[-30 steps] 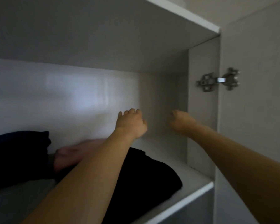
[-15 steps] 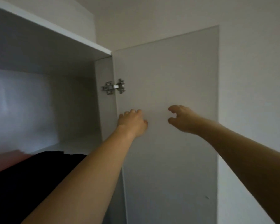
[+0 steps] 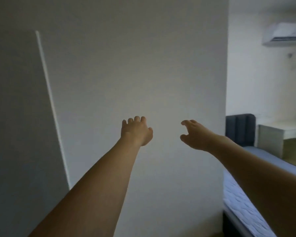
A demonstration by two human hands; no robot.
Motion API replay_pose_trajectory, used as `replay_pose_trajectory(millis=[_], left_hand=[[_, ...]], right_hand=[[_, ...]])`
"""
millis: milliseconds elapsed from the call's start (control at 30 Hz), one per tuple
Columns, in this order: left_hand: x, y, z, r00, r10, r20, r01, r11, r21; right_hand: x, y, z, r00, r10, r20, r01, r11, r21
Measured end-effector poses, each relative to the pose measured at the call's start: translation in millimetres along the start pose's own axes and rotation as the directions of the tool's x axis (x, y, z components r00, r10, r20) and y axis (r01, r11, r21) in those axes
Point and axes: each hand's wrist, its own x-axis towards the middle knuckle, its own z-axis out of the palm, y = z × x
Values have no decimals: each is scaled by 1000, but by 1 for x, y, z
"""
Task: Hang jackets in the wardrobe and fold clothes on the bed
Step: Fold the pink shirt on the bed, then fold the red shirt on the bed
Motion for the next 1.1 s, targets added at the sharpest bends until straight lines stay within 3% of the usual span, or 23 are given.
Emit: replay_pose_trajectory(millis=[200, 400, 533, 733, 933, 1100], left_hand=[[28, 222, 27, 974, 222, 39, -219, 973, -79], [59, 412, 61, 930, 365, 47, -354, 922, -155], [91, 537, 86, 921, 387, 46, -368, 902, -224], [131, 737, 108, 896, 393, 208, -324, 897, -302], [124, 960, 110, 821, 532, 208, -479, 840, -257], [112, 1119, 114, 801, 557, 221, -490, 821, -295]], right_hand=[[-55, 202, -60, 968, 252, 22, -251, 968, -28], [-86, 383, -99, 929, 370, 32, -369, 929, -38], [-85, 500, -121, 919, 393, 23, -391, 918, -64], [-104, 680, -192, 872, 487, 52, -481, 871, -97], [-163, 874, -272, 816, 578, 8, -575, 814, -79], [-217, 1030, -322, 786, 617, 28, -615, 786, -56]])
